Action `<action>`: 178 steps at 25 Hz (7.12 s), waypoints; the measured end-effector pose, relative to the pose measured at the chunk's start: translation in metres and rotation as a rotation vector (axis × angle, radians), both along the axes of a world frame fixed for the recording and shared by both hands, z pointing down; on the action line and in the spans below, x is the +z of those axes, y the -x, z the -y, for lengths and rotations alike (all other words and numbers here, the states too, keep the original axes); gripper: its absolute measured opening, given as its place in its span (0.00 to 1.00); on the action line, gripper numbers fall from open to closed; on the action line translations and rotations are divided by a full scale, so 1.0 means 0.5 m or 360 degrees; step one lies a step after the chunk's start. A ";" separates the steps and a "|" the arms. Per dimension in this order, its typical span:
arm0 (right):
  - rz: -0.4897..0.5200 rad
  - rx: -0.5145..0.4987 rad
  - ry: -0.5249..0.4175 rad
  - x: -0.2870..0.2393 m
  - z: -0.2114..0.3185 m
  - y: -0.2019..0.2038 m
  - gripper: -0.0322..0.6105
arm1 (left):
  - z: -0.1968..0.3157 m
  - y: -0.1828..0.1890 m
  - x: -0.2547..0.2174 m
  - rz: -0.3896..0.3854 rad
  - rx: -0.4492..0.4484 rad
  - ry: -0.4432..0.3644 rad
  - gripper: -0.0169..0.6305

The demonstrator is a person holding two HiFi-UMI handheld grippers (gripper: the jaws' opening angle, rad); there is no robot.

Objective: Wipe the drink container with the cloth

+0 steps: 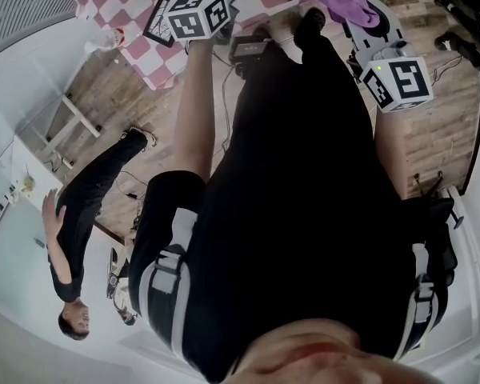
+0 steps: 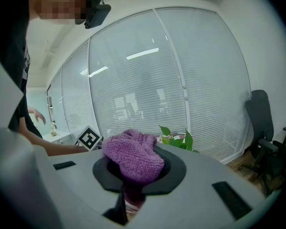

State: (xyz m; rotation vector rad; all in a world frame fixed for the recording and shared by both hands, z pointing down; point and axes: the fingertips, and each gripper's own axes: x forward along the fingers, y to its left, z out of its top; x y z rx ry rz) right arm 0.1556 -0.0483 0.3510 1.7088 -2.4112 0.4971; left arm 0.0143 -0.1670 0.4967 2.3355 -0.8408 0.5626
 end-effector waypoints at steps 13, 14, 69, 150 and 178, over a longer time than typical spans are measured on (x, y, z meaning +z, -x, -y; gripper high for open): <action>0.0001 -0.0193 0.0025 0.028 -0.009 0.094 0.14 | -0.061 0.120 0.014 -0.0270 -0.0335 0.0407 0.48; 0.0000 -0.0206 0.0029 0.031 -0.011 0.104 0.14 | -0.066 0.131 0.018 -0.0281 -0.0352 0.0422 0.48; -0.0383 -0.1104 0.0268 0.355 0.074 0.445 0.39 | -0.121 0.214 0.052 -0.0343 -0.0420 0.0533 0.48; -0.0343 -0.2086 0.0550 0.417 -0.012 0.521 0.61 | -0.227 0.230 0.032 -0.0033 0.0399 -0.0052 0.46; -0.0634 -0.1310 0.0555 0.568 0.036 0.428 0.61 | -0.134 0.250 0.071 -0.0075 -0.0118 0.0576 0.45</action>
